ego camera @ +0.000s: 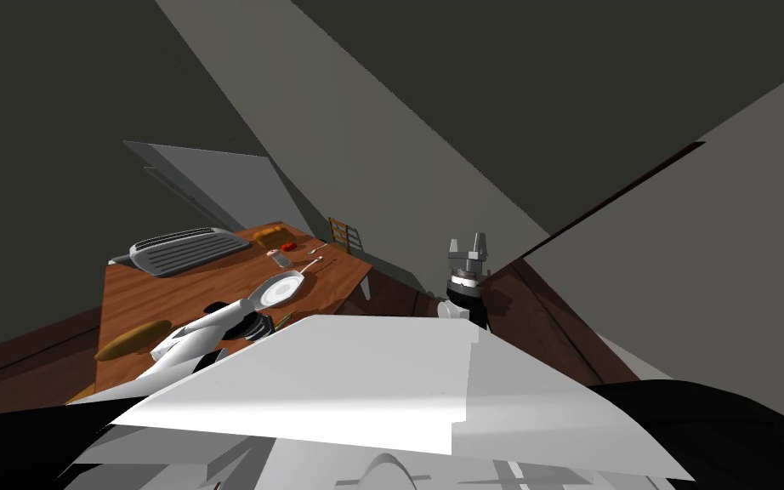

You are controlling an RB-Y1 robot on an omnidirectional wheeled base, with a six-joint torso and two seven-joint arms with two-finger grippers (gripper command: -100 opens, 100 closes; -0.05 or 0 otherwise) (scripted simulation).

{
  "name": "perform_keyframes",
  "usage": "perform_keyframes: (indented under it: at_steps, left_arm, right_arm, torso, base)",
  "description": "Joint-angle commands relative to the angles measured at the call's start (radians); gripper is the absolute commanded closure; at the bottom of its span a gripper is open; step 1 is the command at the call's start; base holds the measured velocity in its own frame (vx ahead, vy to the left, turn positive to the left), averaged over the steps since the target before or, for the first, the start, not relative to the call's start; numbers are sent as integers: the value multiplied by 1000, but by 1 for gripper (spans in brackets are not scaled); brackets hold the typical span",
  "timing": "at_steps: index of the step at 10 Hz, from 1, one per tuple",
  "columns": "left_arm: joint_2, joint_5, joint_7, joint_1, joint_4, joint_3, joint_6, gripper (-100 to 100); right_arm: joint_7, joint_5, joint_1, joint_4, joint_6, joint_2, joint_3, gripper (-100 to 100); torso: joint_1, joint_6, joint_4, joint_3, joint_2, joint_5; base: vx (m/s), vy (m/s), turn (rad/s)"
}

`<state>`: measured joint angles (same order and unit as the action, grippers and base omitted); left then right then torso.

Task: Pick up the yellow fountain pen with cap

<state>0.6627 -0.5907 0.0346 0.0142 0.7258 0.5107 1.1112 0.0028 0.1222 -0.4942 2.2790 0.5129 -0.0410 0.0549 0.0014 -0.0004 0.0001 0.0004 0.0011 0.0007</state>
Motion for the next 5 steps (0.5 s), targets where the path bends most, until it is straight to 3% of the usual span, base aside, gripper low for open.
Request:
perform_keyframes:
  at_steps: [1, 3, 4, 5]
  left_arm:
    - [10, -4, 5, 9, 28, 5, 25, 100]
    - [28, -13, 4, 13, 45, 13, 54, 100]
    - [26, -12, -3, 7, 25, 12, 37, 100]
    - [27, -13, -3, 7, 27, 12, 40, 0]
  right_arm:
    - [0, 0, 0, 0, 0, 0, 0, 0]
    - [0, 0, 0, 0, 0, 0, 0, 0]
    - [0, 0, 0, 0, 0, 0, 0, 0]
    - [0, 0, 0, 0, 0, 0, 0, 0]
  torso:
    - [0, 0, 0, 0, 0, 0]
    - [-3, 0, 0, 1, 1, -1]
    - [-4, 0, 0, 1, 1, -1]
    - [-2, 0, 0, 0, 0, -1]
  base:
    - [-8, -22, -11]
    - [-12, -44, -7]
    - [-3, -21, 2]
    - [0, 0, 0]
